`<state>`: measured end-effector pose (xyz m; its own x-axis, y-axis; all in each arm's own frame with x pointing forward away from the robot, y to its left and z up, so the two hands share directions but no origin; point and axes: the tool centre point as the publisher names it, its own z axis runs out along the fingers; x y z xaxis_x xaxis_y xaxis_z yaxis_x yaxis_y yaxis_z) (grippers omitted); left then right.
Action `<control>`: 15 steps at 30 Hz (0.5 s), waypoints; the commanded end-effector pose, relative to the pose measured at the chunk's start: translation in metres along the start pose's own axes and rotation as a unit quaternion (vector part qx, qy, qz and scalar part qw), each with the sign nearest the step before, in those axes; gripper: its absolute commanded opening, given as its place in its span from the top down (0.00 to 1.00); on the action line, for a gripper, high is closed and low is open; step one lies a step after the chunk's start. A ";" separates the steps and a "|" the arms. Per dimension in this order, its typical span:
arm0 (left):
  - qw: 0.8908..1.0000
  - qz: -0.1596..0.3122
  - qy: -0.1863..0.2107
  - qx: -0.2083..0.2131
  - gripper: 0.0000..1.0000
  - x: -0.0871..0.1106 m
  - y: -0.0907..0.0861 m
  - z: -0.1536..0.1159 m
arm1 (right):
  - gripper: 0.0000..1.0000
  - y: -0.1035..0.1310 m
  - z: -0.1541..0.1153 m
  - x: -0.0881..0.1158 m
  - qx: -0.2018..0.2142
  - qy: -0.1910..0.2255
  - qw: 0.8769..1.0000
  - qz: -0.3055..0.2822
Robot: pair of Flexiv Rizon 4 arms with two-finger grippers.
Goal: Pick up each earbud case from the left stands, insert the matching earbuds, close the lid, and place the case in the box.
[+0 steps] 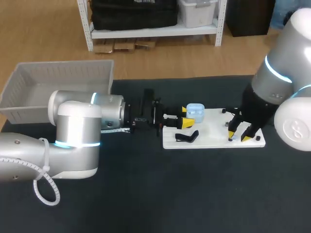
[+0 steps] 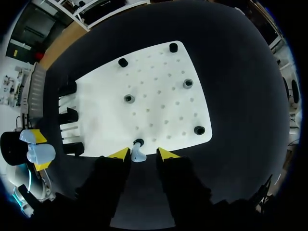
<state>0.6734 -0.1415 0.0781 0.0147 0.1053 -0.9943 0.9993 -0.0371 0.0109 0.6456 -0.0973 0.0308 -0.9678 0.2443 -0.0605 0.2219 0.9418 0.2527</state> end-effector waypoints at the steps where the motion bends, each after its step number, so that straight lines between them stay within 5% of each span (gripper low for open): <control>1: 1.000 0.000 0.000 0.001 1.00 0.001 0.001 0.000 | 0.68 0.002 0.004 -0.002 -0.001 0.004 1.000 -0.001; 15: 1.000 0.000 0.000 0.001 1.00 0.001 0.001 0.000 | 0.76 0.005 0.006 -0.003 0.000 0.009 1.000 -0.002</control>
<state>0.6734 -0.1415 0.0781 0.0147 0.1053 -0.9943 0.9993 -0.0371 0.0109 0.6495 -0.0920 0.0260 -0.9702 0.2378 -0.0473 0.2185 0.9420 0.2549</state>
